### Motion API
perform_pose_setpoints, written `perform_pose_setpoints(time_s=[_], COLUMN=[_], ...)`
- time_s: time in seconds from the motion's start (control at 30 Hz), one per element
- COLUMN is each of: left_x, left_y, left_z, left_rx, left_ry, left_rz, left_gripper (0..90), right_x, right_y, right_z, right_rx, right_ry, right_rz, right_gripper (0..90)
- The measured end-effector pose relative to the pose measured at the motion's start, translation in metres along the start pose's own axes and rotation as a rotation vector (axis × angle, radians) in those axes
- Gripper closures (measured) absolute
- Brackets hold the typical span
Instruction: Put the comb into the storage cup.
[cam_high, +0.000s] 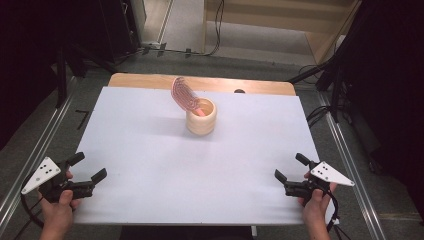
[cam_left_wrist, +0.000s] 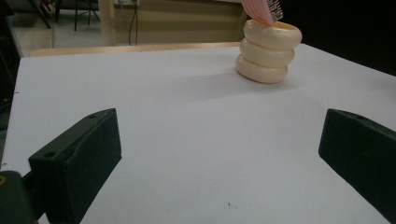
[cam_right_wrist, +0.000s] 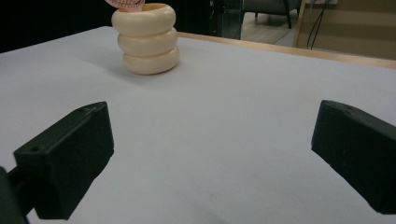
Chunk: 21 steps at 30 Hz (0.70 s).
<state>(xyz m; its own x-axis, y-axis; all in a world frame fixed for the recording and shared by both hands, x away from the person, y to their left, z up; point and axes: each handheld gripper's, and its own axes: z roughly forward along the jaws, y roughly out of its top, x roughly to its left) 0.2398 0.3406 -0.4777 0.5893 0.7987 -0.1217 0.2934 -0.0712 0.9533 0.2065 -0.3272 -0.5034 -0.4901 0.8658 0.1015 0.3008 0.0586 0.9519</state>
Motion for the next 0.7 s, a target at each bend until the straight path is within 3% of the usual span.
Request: perform_pose_setpoints(time_s=[0.23,0.7], left_x=[0.007,0.012], left_y=[-0.002,-0.005], left_z=[-0.005,-0.001], left_rx=[-0.018,-0.003], left_ry=[0.001,-0.001], left_rz=[-0.01,-0.037], left_gripper=[0.0,0.0], right_x=[-0.001,0.002], right_y=[0.0,0.001], right_z=[0.003,0.006], right_rx=[0.002,0.009], right_ry=[0.002,0.001], right_rz=[0.001,-0.003], right_gripper=[0.0,0.0])
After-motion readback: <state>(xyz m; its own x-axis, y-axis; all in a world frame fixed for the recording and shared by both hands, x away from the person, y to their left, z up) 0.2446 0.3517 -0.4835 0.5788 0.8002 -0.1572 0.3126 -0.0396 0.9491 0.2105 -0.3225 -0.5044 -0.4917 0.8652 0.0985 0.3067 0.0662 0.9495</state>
